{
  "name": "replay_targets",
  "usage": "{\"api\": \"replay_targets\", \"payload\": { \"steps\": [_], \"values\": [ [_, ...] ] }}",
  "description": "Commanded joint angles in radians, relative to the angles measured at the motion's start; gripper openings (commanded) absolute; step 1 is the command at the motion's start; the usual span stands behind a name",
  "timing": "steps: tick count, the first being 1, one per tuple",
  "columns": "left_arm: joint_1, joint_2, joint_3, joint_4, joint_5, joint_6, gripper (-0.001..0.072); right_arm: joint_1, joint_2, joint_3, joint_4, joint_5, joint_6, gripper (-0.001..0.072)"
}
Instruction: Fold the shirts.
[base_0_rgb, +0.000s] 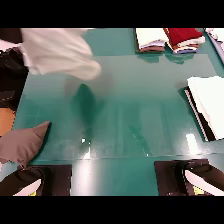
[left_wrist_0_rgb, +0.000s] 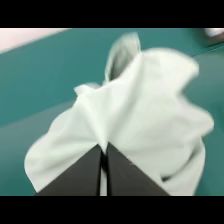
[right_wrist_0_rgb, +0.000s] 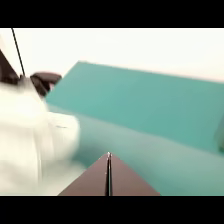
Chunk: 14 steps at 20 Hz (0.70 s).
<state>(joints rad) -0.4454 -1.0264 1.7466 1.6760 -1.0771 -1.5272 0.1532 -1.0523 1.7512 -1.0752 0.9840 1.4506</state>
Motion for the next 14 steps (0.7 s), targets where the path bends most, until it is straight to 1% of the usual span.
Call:
{"api": "replay_targets", "payload": {
  "steps": [1, 3, 5, 6, 7, 8, 10, 12, 14],
  "values": [
    [-0.248, -0.089, 0.051, -0.051, 0.052, 0.06, 0.0024, -0.001, -0.048, 0.14, -0.04, 0.047, -0.001, 0.0016],
    [-0.34, -0.2, 0.051, -0.158, 0.049, 0.126, 0.0024, -0.001, -0.069, 0.217, -0.132, 0.103, 0.0, 0.0016],
    [-0.4, -0.315, 0.051, -0.29, 0.05, 0.207, 0.0026, -0.001, -0.082, 0.277, -0.186, 0.15, 0.001, 0.0016],
    [-0.414, -0.369, 0.051, -0.352, 0.061, 0.229, 0.0053, -0.001, -0.082, 0.282, -0.198, 0.158, 0.001, 0.0017],
    [-0.415, -0.412, 0.052, -0.389, 0.077, 0.227, 0.0302, -0.001, -0.077, 0.275, -0.21, 0.162, 0.001, 0.0016],
    [-0.409, -0.448, 0.052, -0.397, 0.086, 0.222, 0.0469, -0.001, -0.07, 0.26, -0.212, 0.161, 0.001, 0.0016],
    [-0.364, -0.486, 0.051, -0.378, 0.075, 0.21, 0.0464, -0.001, -0.056, 0.225, -0.211, 0.159, 0.001, 0.0016],
    [-0.267, -0.501, 0.048, -0.376, 0.063, 0.172, 0.0464, -0.001, -0.053, 0.197, -0.21, 0.157, 0.001, 0.0016],
    [-0.148, -0.513, 0.018, -0.38, 0.058, 0.101, 0.0464, -0.001, -0.054, 0.182, -0.208, 0.161, 0.001, 0.0016]
  ]
}}
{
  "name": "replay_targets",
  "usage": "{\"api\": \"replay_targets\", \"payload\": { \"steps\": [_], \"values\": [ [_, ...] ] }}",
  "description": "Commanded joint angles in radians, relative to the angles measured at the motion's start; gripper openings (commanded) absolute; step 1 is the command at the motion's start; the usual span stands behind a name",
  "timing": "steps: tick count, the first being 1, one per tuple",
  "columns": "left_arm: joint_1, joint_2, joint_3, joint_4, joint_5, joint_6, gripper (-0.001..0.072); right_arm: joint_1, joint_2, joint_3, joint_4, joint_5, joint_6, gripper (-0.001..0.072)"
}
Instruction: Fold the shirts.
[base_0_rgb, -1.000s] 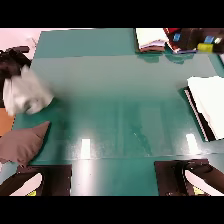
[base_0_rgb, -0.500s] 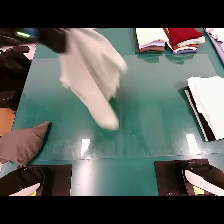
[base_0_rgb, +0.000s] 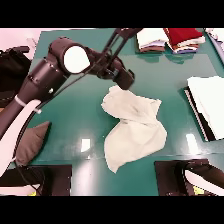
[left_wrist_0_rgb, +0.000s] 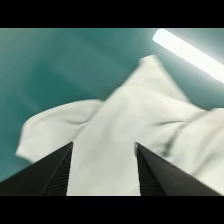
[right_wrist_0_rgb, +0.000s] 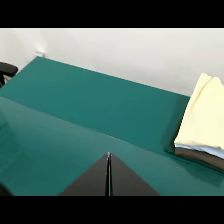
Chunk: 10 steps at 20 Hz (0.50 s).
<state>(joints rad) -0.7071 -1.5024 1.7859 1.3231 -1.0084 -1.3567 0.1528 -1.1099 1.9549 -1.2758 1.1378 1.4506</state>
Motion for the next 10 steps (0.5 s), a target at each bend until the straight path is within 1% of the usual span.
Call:
{"api": "replay_targets", "payload": {
  "steps": [1, 3, 5, 7, 10],
  "values": [
    [0.171, -0.047, -0.045, -0.043, -0.017, -0.102, 0.0464, 0.0, 0.003, -0.027, -0.006, 0.006, 0.006, 0.0016],
    [0.267, -0.087, -0.107, -0.119, -0.019, -0.109, 0.0464, 0.0, 0.003, -0.042, -0.005, 0.006, 0.011, 0.0017],
    [0.319, -0.156, -0.15, -0.216, -0.023, -0.109, 0.0464, 0.0, 0.003, -0.057, -0.002, 0.006, 0.013, 0.0016],
    [0.321, -0.234, -0.157, -0.264, -0.016, -0.108, 0.0464, 0.0, 0.003, -0.079, 0.002, 0.005, 0.016, 0.0016],
    [0.294, -0.319, -0.157, -0.335, 0.047, -0.108, 0.0464, 0.0, 0.003, -0.116, 0.001, 0.006, 0.035, 0.0016]
  ]
}}
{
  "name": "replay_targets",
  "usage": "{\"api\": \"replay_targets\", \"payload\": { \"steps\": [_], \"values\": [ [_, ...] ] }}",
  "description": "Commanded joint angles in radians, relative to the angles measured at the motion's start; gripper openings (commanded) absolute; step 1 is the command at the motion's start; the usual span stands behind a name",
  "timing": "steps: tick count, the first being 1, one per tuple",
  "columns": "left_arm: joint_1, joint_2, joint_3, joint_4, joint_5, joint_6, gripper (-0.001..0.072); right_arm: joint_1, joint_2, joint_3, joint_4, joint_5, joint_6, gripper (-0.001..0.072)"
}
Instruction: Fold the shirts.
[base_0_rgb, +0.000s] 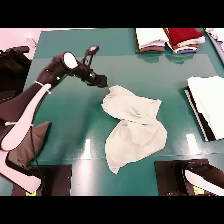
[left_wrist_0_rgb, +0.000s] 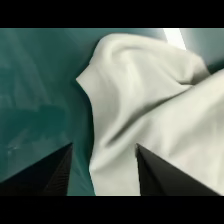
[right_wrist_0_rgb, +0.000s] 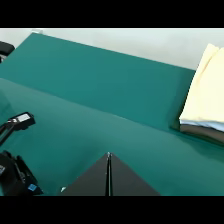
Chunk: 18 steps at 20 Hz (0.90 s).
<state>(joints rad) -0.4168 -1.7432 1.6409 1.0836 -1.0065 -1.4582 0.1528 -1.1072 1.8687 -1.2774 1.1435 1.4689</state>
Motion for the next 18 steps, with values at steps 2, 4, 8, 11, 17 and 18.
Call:
{"api": "replay_targets", "payload": {
  "steps": [2, 4, 8, 11, 17, 18],
  "values": [
    [-0.021, -0.111, -0.011, -0.113, 0.074, -0.005, 0.0464, 0.0, 0.001, -0.044, 0.003, 0.0, 0.016, 0.0016],
    [-0.053, -0.125, -0.011, -0.119, 0.098, 0.003, 0.0464, 0.0, -0.002, -0.046, 0.003, 0.0, 0.017, 0.0016],
    [-0.083, -0.129, -0.01, -0.091, 0.135, 0.036, 0.0114, 0.0, -0.002, -0.046, 0.001, 0.01, 0.052, 0.0016],
    [-0.025, -0.116, 0.024, -0.084, 0.075, 0.018, 0.0023, 0.0, -0.002, -0.046, -0.002, 0.072, 0.052, 0.0016],
    [0.192, 0.1, 0.05, 0.082, 0.037, 0.02, 0.0024, -0.075, -0.066, -0.056, -0.005, 0.39, 0.051, 0.0016],
    [0.223, 0.13, 0.05, 0.112, 0.028, 0.02, 0.0024, -0.093, -0.073, -0.092, -0.005, 0.401, 0.051, 0.0016]
  ]
}}
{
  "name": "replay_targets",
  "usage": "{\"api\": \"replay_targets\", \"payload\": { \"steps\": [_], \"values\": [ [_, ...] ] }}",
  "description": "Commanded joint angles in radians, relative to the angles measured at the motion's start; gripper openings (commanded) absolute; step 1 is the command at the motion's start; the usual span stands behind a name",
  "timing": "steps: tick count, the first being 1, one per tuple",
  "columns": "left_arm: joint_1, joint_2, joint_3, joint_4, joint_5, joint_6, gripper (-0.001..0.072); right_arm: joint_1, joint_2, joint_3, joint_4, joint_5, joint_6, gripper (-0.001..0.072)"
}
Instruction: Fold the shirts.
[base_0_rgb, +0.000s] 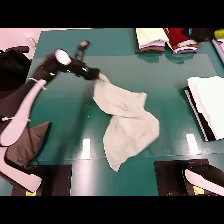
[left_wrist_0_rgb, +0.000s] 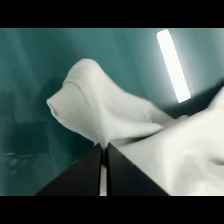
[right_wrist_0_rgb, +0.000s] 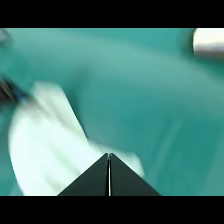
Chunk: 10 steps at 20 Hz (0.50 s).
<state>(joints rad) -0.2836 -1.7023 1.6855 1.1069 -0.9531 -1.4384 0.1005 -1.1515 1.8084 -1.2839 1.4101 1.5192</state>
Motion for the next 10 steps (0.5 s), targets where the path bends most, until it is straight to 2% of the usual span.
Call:
{"api": "replay_targets", "payload": {
  "steps": [1, 4, 6, 7, 8, 9, 10],
  "values": [
    [0.118, 0.119, 0.006, 0.124, -0.034, 0.0, 0.0024, -0.056, -0.029, -0.088, 0.001, 0.127, 0.001, 0.0017],
    [0.169, 0.168, 0.007, 0.188, -0.069, 0.0, 0.0025, -0.097, -0.029, -0.318, 0.002, 0.097, -0.002, 0.0017],
    [0.18, 0.172, 0.008, 0.189, -0.106, 0.0, 0.0025, -0.115, -0.029, -0.502, 0.056, -0.039, -0.013, 0.0018],
    [0.18, 0.172, 0.006, 0.188, -0.118, 0.006, 0.0025, -0.122, -0.037, -0.594, 0.144, -0.121, -0.061, 0.0021],
    [0.18, 0.172, 0.006, 0.187, -0.121, 0.006, 0.0024, -0.129, -0.058, -0.666, 0.247, -0.182, -0.115, 0.0137],
    [0.18, 0.172, 0.006, 0.182, -0.12, 0.006, 0.0025, -0.129, -0.091, -0.714, 0.326, -0.217, -0.143, 0.0352],
    [0.18, 0.172, 0.006, 0.182, -0.12, 0.006, 0.0024, -0.119, -0.134, -0.751, 0.387, -0.246, -0.157, 0.0452]
  ]
}}
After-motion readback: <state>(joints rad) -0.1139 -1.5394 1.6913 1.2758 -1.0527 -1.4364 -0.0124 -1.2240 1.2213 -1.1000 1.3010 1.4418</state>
